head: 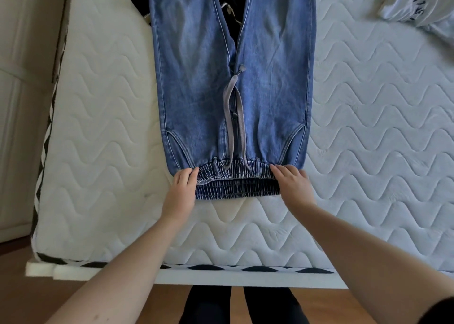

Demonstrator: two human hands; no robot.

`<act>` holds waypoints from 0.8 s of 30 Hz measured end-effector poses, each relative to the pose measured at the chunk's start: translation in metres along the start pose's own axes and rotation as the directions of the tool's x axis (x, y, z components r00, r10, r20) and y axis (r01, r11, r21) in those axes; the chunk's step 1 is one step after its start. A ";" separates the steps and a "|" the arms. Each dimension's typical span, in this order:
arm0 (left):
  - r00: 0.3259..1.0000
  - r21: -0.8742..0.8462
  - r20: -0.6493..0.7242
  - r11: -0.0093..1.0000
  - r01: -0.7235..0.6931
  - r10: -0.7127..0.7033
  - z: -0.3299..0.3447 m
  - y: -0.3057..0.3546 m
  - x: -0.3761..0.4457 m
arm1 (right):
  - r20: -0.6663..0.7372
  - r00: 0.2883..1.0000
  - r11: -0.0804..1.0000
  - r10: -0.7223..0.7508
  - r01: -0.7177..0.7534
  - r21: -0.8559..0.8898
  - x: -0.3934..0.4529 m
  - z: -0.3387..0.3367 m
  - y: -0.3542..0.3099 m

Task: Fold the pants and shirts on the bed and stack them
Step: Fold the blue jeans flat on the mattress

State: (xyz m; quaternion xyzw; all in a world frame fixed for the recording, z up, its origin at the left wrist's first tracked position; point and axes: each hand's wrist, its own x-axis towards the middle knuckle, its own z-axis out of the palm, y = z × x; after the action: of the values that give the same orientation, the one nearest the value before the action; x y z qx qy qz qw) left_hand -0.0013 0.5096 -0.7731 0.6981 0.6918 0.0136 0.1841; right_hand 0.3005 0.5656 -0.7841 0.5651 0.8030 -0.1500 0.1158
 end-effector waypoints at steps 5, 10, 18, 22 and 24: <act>0.989 -0.233 -0.148 0.972 -0.034 -0.001 0.003 -0.007 -0.012 | -0.249 0.967 0.988 -0.043 0.079 0.135 -0.019 -0.010 0.012; 0.990 -0.313 -0.138 0.947 -0.072 0.030 0.009 -0.021 -0.030 | -0.310 0.946 0.974 -0.089 0.148 0.173 -0.042 0.003 0.018; 0.971 -0.136 0.041 0.964 -0.228 0.236 0.009 -0.048 -0.066 | -0.213 0.963 0.973 -0.168 0.197 0.124 -0.075 0.023 0.022; 0.936 0.062 0.074 0.935 -0.349 0.345 0.016 -0.049 -0.071 | -0.147 0.961 0.971 -0.233 0.237 0.013 -0.084 0.032 0.022; 0.964 0.120 0.136 0.962 -0.245 0.228 0.019 -0.036 -0.066 | -0.118 0.969 0.976 -0.218 0.216 -0.029 -0.082 0.036 0.015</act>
State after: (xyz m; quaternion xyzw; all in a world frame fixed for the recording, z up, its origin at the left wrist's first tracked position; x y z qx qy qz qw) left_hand -0.0337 0.4402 -0.7855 0.7863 0.5901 -0.0541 0.1749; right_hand 0.3424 0.4856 -0.7902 0.4809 0.8666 -0.1212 0.0544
